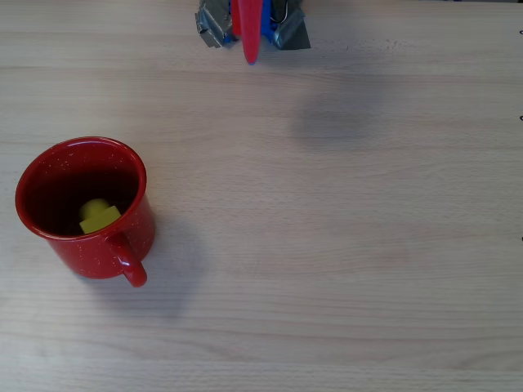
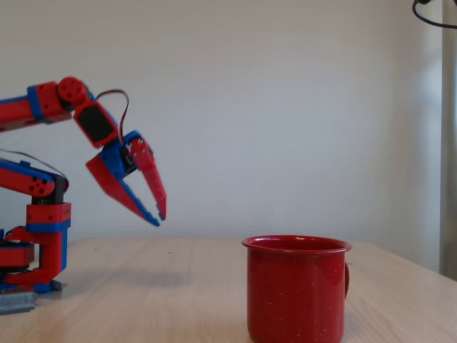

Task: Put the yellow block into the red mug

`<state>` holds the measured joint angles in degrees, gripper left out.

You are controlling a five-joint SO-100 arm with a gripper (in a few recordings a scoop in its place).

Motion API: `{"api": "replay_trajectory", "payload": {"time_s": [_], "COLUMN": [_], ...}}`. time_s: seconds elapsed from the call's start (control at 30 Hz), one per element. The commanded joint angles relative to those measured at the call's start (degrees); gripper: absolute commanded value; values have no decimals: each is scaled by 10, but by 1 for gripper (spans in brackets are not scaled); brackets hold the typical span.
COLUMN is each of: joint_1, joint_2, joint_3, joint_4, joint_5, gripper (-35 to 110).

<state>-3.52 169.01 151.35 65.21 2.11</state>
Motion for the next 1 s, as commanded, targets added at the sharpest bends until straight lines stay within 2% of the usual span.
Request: {"api": "replay_trajectory", "payload": {"time_s": [0.0, 0.37, 0.97], "joint_1": [-10, -10, 24], "joint_2": [49, 204, 204], "joint_3": [34, 200, 202], "joint_4": [-6, 4, 3], "joint_5": [14, -4, 37], "gripper": [0, 0, 0]}}
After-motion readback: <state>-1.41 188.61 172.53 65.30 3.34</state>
